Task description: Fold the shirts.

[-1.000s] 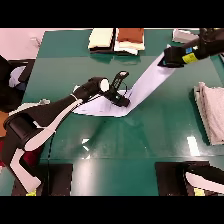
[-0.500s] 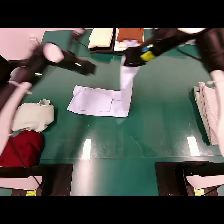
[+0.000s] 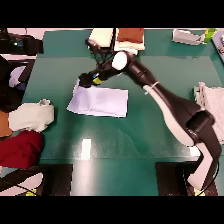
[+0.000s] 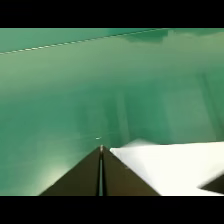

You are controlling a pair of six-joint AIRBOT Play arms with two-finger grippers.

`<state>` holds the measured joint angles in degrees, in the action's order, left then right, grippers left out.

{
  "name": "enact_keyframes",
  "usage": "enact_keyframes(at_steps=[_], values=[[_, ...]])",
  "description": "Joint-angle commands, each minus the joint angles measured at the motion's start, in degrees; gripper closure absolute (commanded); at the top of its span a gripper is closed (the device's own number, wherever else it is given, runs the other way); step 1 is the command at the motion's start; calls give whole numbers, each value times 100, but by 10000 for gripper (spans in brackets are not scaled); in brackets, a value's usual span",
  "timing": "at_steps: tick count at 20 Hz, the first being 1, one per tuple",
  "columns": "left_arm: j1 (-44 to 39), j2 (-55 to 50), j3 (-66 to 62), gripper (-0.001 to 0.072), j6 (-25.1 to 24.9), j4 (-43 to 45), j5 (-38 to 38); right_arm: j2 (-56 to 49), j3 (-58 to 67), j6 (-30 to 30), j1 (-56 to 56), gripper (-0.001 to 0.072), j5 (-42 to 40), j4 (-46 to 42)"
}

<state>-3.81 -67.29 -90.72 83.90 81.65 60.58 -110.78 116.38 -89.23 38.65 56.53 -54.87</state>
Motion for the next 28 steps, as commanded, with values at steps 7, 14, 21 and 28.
enact_keyframes(at_steps=[7,14,21,28], values=[[-345,129,70,684,2,28,433,1425,-1384,-372,-872,366,1012,-1456],[-1130,107,463,684,-42,28,66,2415,-3132,-1812,-1504,18,1349,-2107],[-1156,107,485,683,-44,44,188,1904,-3816,-2841,-1502,21,487,-1172],[-1156,109,485,683,-195,44,411,885,-3097,-3010,-1298,60,645,-1082]])
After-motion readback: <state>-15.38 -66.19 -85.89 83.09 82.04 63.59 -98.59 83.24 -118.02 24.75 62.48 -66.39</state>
